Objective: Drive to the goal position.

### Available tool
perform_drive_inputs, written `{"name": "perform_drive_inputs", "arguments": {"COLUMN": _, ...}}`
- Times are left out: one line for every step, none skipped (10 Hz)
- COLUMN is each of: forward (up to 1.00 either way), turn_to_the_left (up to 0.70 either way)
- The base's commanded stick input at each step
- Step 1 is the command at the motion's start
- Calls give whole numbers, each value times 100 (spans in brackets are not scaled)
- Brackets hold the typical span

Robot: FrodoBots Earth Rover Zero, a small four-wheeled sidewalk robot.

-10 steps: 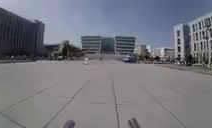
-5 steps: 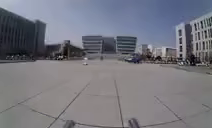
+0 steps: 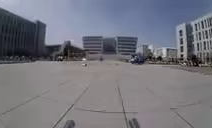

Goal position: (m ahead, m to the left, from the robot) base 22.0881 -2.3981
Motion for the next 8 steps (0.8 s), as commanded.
{"name": "perform_drive_inputs", "arguments": {"forward": 100, "turn_to_the_left": 0}}
{"name": "perform_drive_inputs", "arguments": {"forward": 100, "turn_to_the_left": 0}}
{"name": "perform_drive_inputs", "arguments": {"forward": 100, "turn_to_the_left": 0}}
{"name": "perform_drive_inputs", "arguments": {"forward": 100, "turn_to_the_left": 0}}
{"name": "perform_drive_inputs", "arguments": {"forward": 100, "turn_to_the_left": 0}}
{"name": "perform_drive_inputs", "arguments": {"forward": 100, "turn_to_the_left": 0}}
{"name": "perform_drive_inputs", "arguments": {"forward": 100, "turn_to_the_left": 0}}
{"name": "perform_drive_inputs", "arguments": {"forward": 100, "turn_to_the_left": 0}}
